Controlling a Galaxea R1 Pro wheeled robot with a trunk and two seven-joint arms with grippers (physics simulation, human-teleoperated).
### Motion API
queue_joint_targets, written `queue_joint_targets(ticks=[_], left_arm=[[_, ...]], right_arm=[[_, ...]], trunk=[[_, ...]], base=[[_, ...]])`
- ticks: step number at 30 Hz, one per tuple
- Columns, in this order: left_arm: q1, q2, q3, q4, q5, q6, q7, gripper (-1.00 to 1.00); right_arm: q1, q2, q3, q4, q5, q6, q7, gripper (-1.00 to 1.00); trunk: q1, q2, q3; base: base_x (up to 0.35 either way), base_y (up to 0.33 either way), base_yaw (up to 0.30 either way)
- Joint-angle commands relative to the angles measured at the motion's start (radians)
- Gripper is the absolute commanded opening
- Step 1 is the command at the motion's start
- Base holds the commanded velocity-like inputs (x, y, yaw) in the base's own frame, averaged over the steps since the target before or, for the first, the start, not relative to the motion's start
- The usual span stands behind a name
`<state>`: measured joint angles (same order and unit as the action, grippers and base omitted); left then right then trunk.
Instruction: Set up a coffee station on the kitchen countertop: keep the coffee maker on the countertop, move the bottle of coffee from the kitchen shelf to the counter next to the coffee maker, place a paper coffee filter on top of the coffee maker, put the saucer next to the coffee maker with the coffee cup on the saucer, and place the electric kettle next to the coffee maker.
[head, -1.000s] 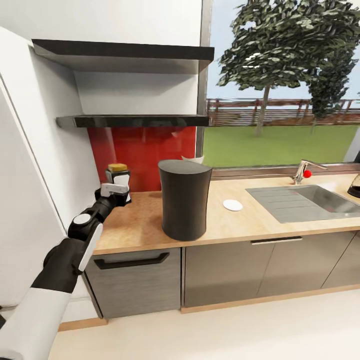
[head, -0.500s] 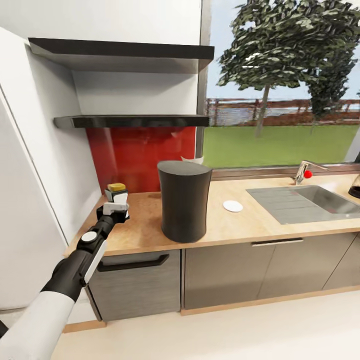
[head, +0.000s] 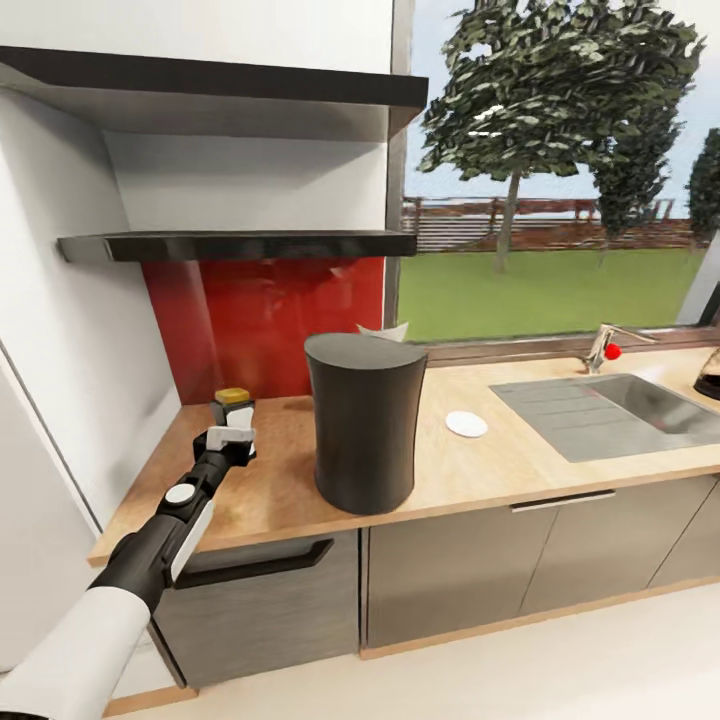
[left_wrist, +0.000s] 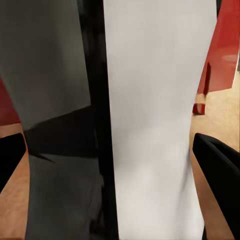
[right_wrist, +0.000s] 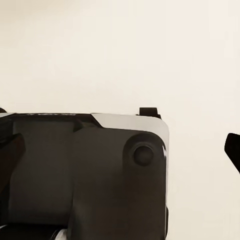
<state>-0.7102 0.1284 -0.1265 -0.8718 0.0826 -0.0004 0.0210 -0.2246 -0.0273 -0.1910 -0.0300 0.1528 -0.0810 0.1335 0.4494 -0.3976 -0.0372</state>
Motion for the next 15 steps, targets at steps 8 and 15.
queue_joint_targets(ticks=[8,15], left_arm=[[0.0,-0.001,-0.007,0.116,0.008,-0.167,-0.02,-1.0],[0.0,-0.003,-0.017,0.148,0.01,-0.183,-0.027,-1.0]], right_arm=[[-0.001,0.0,-0.008,0.001,0.01,-0.005,0.003,1.0],[-0.001,-0.001,-0.01,0.001,0.01,-0.006,0.002,1.0]], trunk=[[0.001,-0.002,-0.002],[0.001,-0.002,-0.002]], base=[[0.01,0.009,0.0],[0.015,0.0,-0.081]])
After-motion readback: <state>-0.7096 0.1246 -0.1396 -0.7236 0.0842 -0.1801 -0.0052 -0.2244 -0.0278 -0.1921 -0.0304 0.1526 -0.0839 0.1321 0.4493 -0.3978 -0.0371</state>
